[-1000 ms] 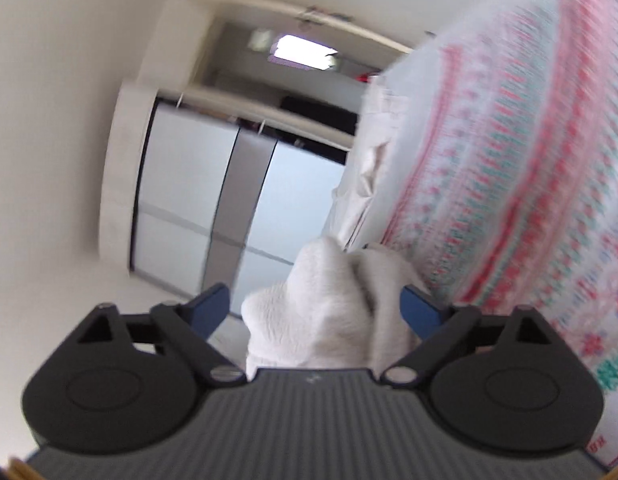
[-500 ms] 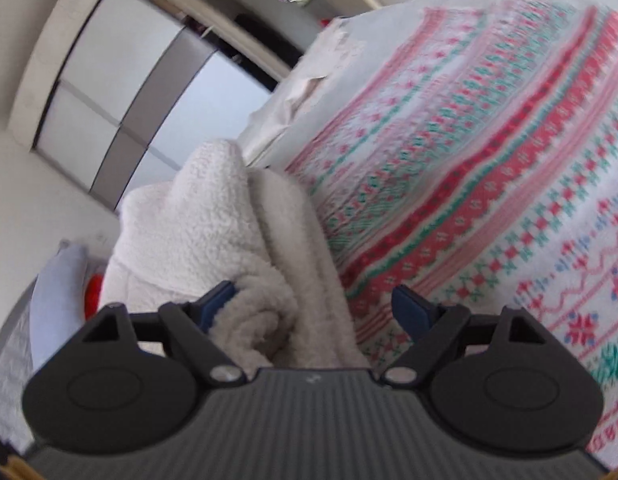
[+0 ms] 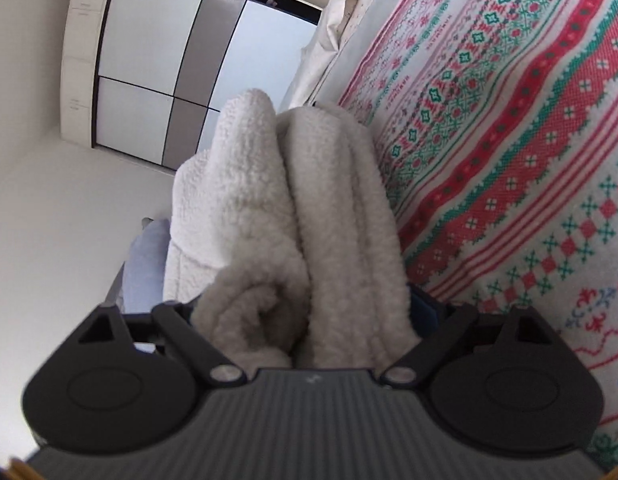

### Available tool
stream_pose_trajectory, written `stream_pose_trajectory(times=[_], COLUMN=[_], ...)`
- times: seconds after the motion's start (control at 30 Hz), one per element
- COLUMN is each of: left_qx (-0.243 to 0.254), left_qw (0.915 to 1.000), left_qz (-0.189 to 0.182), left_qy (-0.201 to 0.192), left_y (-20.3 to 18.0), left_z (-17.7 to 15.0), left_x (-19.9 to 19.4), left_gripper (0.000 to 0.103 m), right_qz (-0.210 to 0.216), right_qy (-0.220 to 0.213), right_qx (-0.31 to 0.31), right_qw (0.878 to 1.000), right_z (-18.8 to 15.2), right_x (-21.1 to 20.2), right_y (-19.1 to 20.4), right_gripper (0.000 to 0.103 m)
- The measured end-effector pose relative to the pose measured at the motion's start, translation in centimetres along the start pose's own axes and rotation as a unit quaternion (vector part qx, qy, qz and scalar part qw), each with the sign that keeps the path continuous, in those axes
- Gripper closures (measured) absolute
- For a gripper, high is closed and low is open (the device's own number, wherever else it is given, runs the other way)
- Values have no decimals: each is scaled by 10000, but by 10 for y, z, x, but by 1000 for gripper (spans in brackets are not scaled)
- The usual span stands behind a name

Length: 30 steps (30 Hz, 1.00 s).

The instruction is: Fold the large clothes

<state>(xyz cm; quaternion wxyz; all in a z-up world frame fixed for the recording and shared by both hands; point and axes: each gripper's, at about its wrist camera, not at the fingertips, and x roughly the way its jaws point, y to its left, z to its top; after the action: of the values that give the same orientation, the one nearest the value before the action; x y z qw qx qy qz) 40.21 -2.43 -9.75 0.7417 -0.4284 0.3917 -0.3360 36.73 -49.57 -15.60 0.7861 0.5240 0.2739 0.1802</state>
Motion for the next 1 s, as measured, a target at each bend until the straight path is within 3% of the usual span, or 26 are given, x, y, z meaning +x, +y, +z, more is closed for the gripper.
stream_pose_trajectory(times=[0.07,0.13,0.33,0.5,0.73,0.8,0.87,0.93,1.0], left_qx=[-104,79,230,306,680,892,1085,985,1112], left_qw=[9998,9998,9988,9987,9958,9927,9889,9909,9892], left_qz=[-154,-96,-49,32,540,793,1015,903,829], left_qy=[-59,-142,-421,-406,-299,-157,-39,-136,-474], left_y=[2,-5,-37,-42,-32,-22,-13,-9,-16], left_z=[-2,-5,-14,-48,-106,-124,-138,-142,-136], left_x=[-4,-18,-80,-183,-279,-288,-292,-299,-310], left_gripper=[7,16,18,18,19,19,19,19,18], right_qz=[209,524,767,784,502,272,-177,-549,-591], right_qy=[-3,-80,161,597,1415,1544,1657,1768,1658], right_qx=[199,259,-114,-378,-626,-728,-753,-733,-574], right_qw=[9996,9983,9969,9944,9867,9849,9831,9800,9827], right_z=[-3,-8,-37,-84,-164,-180,-192,-198,-195], right_x=[-2,-10,-28,-41,-53,-57,-60,-63,-75], right_y=[0,6,56,96,117,118,111,101,97], right_gripper=[31,37,38,39,39,34,23,17,14])
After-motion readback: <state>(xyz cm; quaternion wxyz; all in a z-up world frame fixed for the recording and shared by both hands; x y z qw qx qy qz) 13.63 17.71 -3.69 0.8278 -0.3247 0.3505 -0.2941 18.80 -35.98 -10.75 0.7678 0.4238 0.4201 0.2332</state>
